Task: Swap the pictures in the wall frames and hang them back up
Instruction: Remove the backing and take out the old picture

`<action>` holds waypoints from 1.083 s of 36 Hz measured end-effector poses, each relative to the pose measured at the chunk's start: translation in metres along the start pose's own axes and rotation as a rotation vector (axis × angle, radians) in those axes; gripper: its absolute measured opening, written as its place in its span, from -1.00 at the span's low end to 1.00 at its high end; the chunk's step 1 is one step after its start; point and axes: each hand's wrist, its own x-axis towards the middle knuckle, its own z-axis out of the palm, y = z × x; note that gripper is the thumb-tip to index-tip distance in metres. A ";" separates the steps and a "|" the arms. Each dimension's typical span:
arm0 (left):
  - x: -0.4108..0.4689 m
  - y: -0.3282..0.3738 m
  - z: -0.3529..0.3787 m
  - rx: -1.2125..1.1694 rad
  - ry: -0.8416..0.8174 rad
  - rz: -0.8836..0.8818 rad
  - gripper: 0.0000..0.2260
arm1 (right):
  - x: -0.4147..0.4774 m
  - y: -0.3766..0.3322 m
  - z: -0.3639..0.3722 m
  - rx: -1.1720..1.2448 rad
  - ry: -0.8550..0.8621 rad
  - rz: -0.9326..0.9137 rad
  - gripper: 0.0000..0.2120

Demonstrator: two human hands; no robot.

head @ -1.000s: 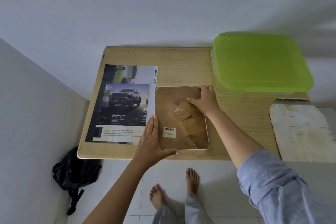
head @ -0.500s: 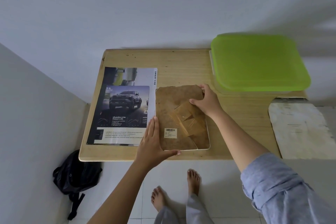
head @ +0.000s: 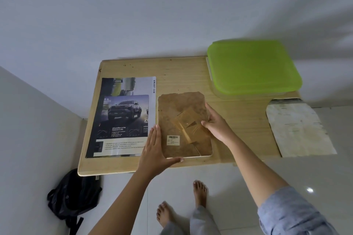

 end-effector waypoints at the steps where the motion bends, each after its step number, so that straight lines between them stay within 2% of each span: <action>1: 0.000 0.000 0.000 0.001 -0.005 -0.001 0.21 | -0.001 -0.001 -0.001 -0.021 -0.004 0.002 -0.33; 5: -0.001 -0.001 0.000 0.010 -0.014 0.020 0.18 | 0.005 0.001 -0.003 -0.034 0.009 0.026 -0.36; 9: -0.002 0.000 0.001 0.018 -0.007 0.038 0.18 | 0.004 0.004 0.000 0.063 0.060 0.034 -0.37; 14: 0.000 -0.005 0.005 0.069 -0.025 0.058 0.19 | -0.003 0.016 -0.003 0.123 0.221 0.036 -0.44; 20: 0.001 -0.009 0.009 0.088 -0.013 0.063 0.20 | -0.036 0.032 -0.030 0.083 0.313 0.069 -0.50; 32: -0.002 -0.006 0.010 0.096 -0.005 0.070 0.15 | -0.068 0.072 -0.083 -0.093 0.662 0.103 -0.65; 39: -0.003 -0.006 0.008 0.078 -0.001 0.057 0.16 | -0.065 0.076 -0.076 -0.346 0.687 0.062 -0.64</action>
